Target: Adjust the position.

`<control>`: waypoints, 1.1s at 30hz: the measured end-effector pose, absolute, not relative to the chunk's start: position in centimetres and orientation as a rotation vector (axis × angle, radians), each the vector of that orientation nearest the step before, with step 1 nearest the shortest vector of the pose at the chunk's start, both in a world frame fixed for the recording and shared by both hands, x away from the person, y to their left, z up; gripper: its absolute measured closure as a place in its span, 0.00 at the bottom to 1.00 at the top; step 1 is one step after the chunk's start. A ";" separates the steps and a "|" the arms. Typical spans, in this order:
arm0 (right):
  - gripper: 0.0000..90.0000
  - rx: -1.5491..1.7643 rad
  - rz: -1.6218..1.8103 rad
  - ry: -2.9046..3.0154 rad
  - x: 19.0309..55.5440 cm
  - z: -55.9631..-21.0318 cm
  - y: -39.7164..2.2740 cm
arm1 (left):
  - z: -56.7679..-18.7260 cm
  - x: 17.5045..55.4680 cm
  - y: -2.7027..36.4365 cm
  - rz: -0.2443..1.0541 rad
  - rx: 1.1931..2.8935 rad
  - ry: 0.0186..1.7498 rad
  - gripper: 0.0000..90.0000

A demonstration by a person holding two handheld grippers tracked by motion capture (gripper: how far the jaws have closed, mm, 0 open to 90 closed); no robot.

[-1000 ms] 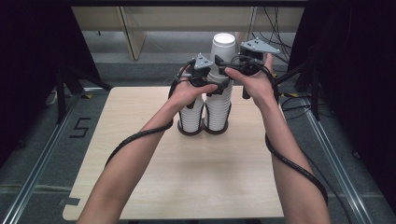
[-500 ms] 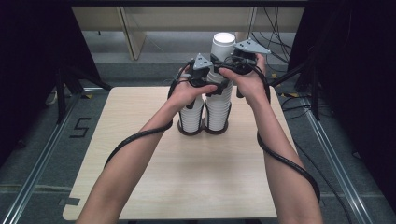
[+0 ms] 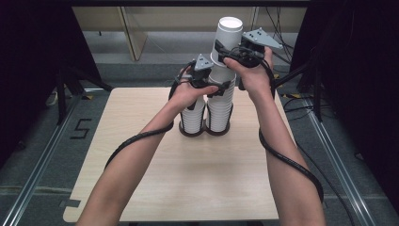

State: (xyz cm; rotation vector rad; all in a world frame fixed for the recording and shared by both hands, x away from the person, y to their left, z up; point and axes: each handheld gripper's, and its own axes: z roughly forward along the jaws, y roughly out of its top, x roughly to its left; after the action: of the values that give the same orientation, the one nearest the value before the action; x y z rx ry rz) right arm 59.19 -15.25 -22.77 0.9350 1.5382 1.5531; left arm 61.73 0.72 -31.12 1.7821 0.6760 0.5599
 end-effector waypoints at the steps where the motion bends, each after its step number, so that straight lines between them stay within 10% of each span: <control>1: 0.23 0.932 1.566 1.531 59.1 -22.6 -15.3 | -31.1 61.7 0.7 0.561 1.782 0.676 0.09; 33: 0.23 0.930 1.611 1.374 53.7 -22.9 -22.7 | -28.9 59.1 1.7 0.611 1.754 0.616 0.08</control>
State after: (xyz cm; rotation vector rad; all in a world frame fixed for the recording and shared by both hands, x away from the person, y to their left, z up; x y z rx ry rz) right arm 53.71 -22.74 -22.92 0.9298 1.3735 1.6114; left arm 59.05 1.70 -28.90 1.7537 0.6159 0.6105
